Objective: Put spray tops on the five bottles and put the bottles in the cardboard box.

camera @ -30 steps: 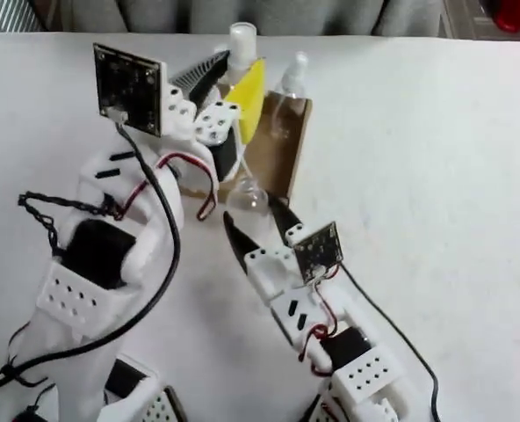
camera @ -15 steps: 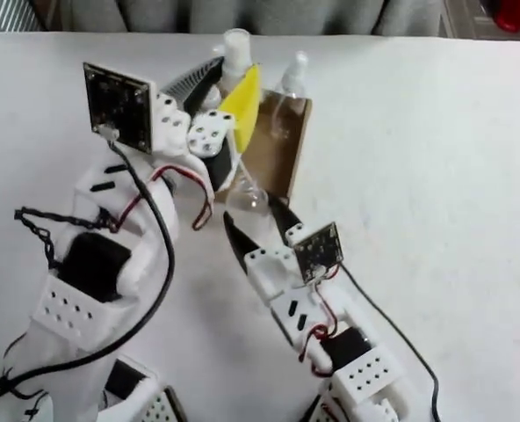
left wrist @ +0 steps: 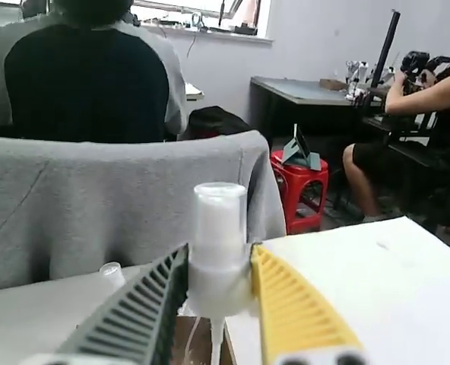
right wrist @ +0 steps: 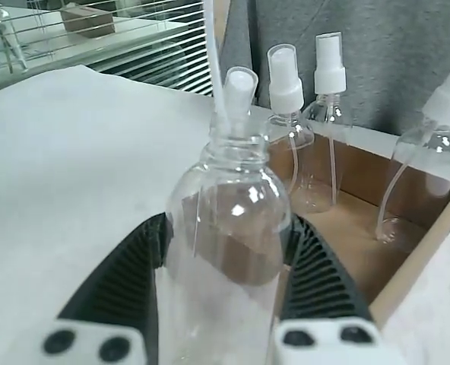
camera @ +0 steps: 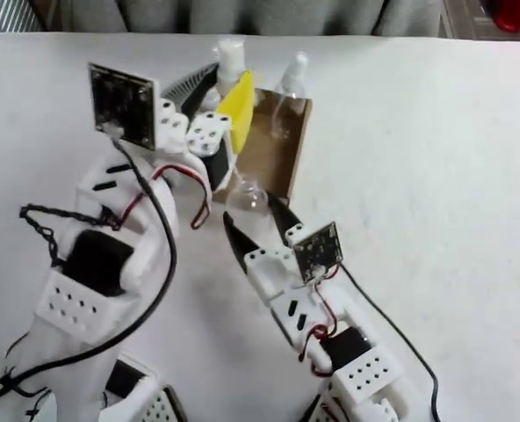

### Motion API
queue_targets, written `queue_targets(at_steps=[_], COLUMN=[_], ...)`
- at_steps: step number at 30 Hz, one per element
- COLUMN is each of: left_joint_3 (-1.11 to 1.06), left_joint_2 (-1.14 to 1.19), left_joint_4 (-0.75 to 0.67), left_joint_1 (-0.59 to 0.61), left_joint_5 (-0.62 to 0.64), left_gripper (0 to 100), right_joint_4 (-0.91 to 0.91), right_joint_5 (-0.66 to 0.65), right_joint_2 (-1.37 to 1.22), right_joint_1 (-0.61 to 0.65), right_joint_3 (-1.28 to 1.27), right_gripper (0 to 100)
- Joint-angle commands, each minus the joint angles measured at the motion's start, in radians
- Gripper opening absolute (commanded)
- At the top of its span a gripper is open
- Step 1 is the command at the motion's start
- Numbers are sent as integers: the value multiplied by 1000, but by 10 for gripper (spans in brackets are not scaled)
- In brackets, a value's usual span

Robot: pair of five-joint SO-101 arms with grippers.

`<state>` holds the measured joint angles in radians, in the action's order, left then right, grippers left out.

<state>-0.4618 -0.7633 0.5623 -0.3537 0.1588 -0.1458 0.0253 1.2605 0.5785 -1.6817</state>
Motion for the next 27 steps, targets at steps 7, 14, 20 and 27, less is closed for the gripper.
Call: queue_targets(at_steps=[7, 14, 20, 27], left_joint_3=[-94, -149, -307, -448], left_joint_2=[-36, -56, -225, -343], left_joint_4=[-83, -81, -89, -89], left_joint_1=[7, -1, -2, -31], left_joint_5=[-12, -8, -9, -11], left_gripper=[23, 23, 24, 24], right_joint_4=[2, 2, 2, 2], right_joint_5=[-12, -12, -12, -12], right_joint_2=[13, 13, 13, 13], right_joint_1=[1, 1, 1, 4], right_joint_3=[-12, -12, -12, -12], right_gripper=[16, 16, 16, 16])
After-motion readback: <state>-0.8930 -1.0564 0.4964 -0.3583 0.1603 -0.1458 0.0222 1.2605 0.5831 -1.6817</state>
